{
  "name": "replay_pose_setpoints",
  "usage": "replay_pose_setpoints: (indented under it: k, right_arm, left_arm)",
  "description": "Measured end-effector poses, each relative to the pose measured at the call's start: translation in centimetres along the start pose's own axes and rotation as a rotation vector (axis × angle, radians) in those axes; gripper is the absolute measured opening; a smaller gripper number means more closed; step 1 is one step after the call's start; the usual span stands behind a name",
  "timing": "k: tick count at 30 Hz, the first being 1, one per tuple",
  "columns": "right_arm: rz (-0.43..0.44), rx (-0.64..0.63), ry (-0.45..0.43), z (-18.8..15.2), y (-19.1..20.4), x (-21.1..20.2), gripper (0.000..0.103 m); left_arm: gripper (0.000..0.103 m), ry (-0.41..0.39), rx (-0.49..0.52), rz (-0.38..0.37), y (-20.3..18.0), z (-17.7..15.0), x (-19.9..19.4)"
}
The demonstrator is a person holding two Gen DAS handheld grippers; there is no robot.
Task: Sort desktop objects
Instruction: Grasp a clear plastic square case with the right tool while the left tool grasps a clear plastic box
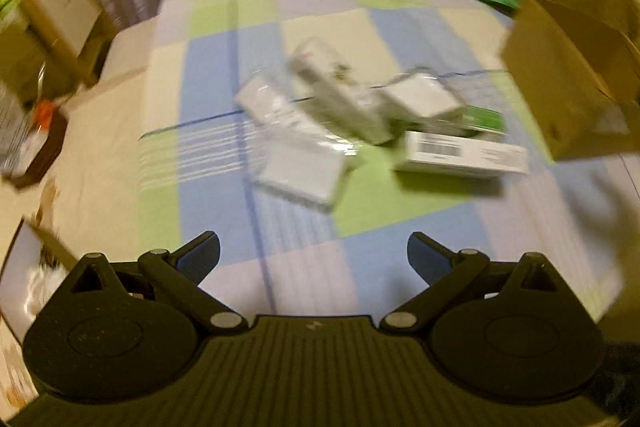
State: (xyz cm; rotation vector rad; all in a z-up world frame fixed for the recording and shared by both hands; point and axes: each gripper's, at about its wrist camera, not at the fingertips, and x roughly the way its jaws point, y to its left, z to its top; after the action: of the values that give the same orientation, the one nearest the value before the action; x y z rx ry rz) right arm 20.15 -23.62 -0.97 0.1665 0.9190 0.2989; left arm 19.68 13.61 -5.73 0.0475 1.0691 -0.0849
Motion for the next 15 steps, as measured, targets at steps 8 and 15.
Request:
replay_pose_setpoints:
  k: [8, 15]
  right_arm:
    - [0.002, -0.065, -0.002, 1.6, 2.4, 2.2, 0.087]
    - [0.004, -0.087, 0.005, 3.7, 3.1, 4.2, 0.087]
  left_arm:
    - [0.095, 0.036, -0.243, -0.028, 3.7, 2.1, 3.7]
    - [0.095, 0.056, -0.389, -0.047, 5.0, 4.8, 7.2]
